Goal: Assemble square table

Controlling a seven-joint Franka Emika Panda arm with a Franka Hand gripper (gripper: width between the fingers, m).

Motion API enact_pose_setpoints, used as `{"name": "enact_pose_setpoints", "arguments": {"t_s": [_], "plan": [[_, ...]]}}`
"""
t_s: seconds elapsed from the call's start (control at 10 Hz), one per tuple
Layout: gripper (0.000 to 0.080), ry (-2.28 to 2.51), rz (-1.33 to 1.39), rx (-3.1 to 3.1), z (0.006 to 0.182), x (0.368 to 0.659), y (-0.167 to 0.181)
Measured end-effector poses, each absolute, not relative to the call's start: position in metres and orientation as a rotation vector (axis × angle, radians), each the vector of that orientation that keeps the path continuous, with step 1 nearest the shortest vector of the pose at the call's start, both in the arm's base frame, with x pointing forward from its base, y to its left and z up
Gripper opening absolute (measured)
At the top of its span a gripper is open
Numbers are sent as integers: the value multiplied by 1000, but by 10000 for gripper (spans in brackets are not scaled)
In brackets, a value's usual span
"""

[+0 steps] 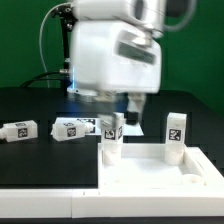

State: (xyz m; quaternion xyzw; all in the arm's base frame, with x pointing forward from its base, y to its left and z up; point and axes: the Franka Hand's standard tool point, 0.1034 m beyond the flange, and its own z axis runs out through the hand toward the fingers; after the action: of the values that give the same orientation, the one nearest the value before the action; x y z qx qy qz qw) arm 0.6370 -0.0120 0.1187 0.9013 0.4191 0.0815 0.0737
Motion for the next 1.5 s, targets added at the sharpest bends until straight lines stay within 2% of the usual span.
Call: {"name": "enact_pose_setpoints", "arguments": {"t_s": [0.1,0.4,0.7,0.8,1.1,1.3,1.5], "plan": [[649,1173,249,2761,112,631,-1],[649,902,279,2893,112,632,-5],[649,345,292,3075,121,608,-56],[649,185,279,3104,117,600,-63],[649,-58,278,3131,113,600,-58],[649,-45,274,3134,113,597,-65],[649,-324,219,3152,106,569,-93]]}}
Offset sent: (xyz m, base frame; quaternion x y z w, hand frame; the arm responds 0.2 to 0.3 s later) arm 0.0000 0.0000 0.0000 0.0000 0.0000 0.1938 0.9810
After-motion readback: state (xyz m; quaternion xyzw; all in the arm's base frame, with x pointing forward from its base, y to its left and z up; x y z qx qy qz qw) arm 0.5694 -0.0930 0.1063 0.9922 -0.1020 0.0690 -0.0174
